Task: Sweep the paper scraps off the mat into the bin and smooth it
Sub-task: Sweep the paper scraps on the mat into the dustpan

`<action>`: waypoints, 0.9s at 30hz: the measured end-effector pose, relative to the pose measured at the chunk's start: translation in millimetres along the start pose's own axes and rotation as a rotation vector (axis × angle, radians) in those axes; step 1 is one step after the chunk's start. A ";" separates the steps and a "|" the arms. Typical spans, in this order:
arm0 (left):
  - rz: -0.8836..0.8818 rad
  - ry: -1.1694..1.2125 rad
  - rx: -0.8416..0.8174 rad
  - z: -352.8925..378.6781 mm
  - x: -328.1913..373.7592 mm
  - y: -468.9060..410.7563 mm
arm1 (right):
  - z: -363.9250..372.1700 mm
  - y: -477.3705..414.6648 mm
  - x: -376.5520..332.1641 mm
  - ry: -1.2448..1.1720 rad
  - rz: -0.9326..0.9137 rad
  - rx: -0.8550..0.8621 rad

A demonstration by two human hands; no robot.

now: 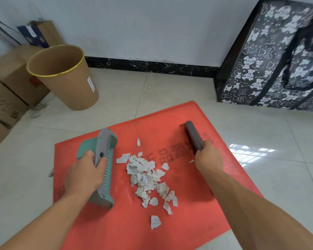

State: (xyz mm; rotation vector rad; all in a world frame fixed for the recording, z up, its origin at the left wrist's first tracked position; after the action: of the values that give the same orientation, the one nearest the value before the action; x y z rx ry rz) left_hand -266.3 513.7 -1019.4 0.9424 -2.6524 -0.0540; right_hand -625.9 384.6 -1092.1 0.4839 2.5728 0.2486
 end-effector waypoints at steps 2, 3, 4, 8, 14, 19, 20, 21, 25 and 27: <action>0.008 -0.016 -0.006 0.2 3.0 1.1 | 3.3 0.4 6.8 -0.005 0.017 -0.039; 0.013 -0.019 -0.009 0.5 4.4 1.4 | 6.7 3.6 5.5 -0.011 0.005 -0.062; 0.019 -0.020 -0.010 0.6 5.6 1.6 | 10.8 7.6 1.3 -0.017 -0.012 -0.079; 0.041 -0.017 -0.013 1.4 8.0 2.0 | 33.7 28.4 -28.8 -0.070 -0.102 -0.149; 0.049 0.003 -0.008 0.9 7.4 0.4 | 54.2 54.0 -61.6 -0.162 -0.212 -0.224; 0.045 -0.003 -0.014 3.5 3.6 -0.5 | 27.2 39.2 -48.7 -0.130 -0.170 -0.063; 0.048 -0.002 -0.013 3.8 3.6 -0.6 | 21.9 35.1 -43.4 -0.111 -0.154 -0.048; 0.051 -0.004 -0.014 4.4 3.7 -0.3 | 18.3 31.9 -37.9 -0.081 -0.137 -0.046; 0.057 -0.016 -0.020 5.5 8.4 2.4 | 18.5 30.9 -22.7 0.066 -0.126 -0.087; 0.063 -0.029 -0.021 6.2 12.0 4.3 | 26.6 38.4 -22.3 0.085 -0.156 -0.125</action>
State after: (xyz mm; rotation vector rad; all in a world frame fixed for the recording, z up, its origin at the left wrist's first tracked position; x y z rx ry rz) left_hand -279.6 509.2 -1021.2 0.8577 -2.7008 -0.0810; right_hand -583.1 413.6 -1094.8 0.2298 2.6410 0.3784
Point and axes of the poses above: each hand's wrist, its own y-axis away from the middle knuckle, its own z-axis out of the palm, x = y × z, the point moved 6 cm from there along -y, towards the middle knuckle, and after that the axes turned 3 degrees about z, right-handed, at the moved point
